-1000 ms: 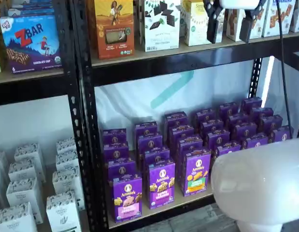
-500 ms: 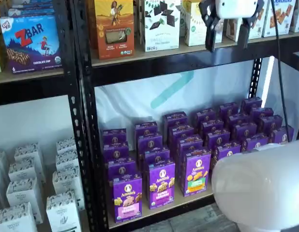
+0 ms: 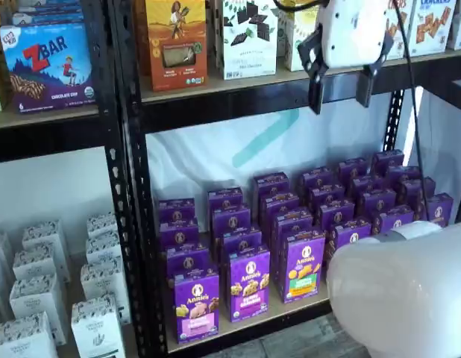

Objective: Pick up the purple box with a pink patch in the middle, on the bottom shelf, the first box from the left

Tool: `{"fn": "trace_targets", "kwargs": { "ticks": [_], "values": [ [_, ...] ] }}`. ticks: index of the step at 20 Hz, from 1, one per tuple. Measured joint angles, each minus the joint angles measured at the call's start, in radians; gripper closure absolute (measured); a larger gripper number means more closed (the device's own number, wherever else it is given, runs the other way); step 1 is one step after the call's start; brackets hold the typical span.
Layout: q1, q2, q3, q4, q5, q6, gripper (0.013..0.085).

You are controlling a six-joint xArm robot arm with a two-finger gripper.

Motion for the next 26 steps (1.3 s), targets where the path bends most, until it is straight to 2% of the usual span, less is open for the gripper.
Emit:
{"fn": "trace_targets", "kwargs": {
  "ticks": [5, 13, 16, 21, 26],
  "values": [
    [0.028, -0.035, 0.098, -0.01, -0.091, 0.024, 0.013],
    [0.039, -0.07, 0.214, 0.008, -0.207, 0.035, 0.013],
    [0.068, -0.088, 0.261, -0.012, -0.261, 0.062, 0.013],
    [0.094, -0.101, 0.321, -0.017, -0.332, 0.088, 0.013],
    [0.11, -0.097, 0.372, 0.002, -0.397, 0.1, 0.013]
  ]
}}
